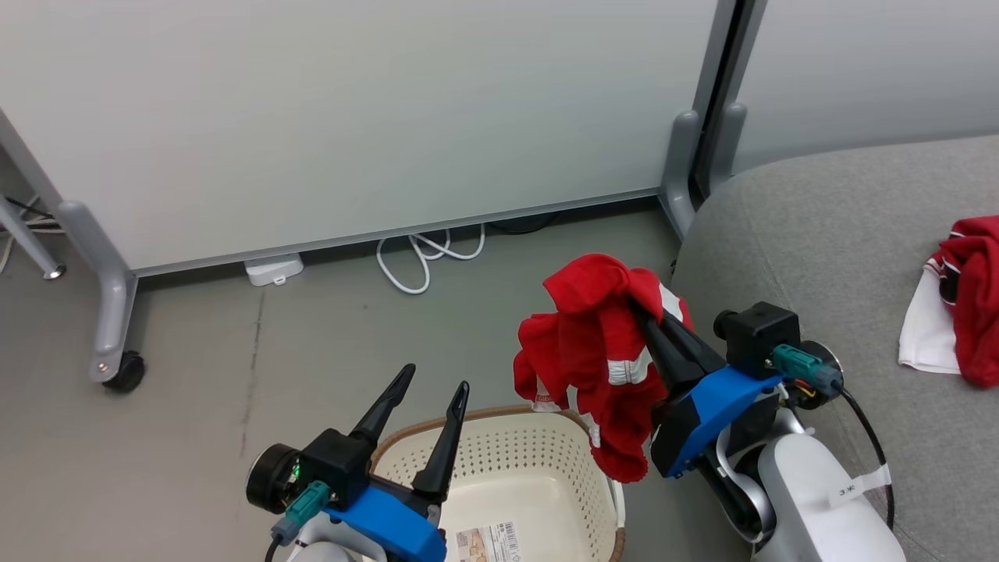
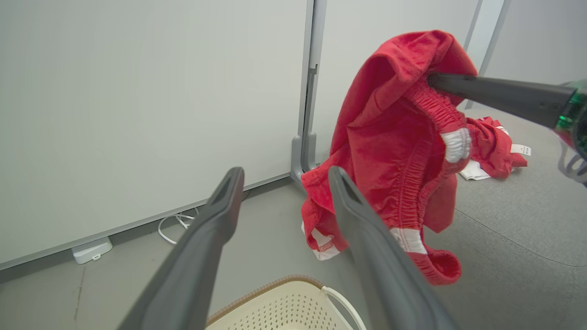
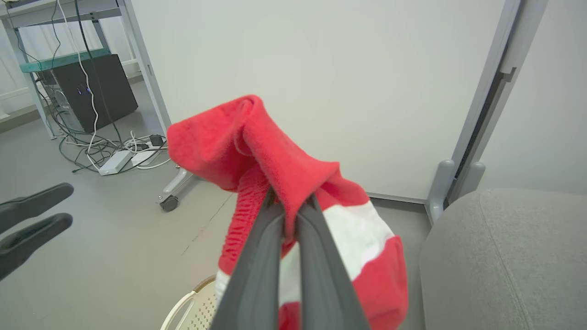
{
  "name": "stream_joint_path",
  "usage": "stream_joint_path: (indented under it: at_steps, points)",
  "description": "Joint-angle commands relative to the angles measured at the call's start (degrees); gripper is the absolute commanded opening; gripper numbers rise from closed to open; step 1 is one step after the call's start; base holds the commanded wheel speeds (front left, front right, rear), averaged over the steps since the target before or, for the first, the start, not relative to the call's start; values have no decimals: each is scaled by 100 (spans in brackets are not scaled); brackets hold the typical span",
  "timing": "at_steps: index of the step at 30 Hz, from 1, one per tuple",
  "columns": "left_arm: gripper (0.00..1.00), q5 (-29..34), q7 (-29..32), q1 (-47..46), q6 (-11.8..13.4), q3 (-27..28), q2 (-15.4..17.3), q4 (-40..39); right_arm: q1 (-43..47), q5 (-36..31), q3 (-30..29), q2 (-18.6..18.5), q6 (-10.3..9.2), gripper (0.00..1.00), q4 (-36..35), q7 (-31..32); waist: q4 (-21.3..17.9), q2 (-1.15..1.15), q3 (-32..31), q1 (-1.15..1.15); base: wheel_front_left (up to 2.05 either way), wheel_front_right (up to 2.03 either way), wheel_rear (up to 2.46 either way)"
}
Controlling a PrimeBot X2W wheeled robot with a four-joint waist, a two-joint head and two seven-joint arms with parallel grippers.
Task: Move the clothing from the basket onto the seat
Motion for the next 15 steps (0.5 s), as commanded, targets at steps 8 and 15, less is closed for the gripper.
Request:
stream_joint_path:
  at_steps: [8, 15]
  points:
    - [100, 34, -16, -98, -11, 39, 17, -85, -117, 1, 20, 9, 1, 0, 3, -52, -716, 0, 156, 0, 0, 0, 0]
    - [100, 50, -15, -187, -12, 14, 33, -103, -140, -24, -70, 7, 2, 0, 16, -108, -1437, 0, 290, 0, 0, 0, 0]
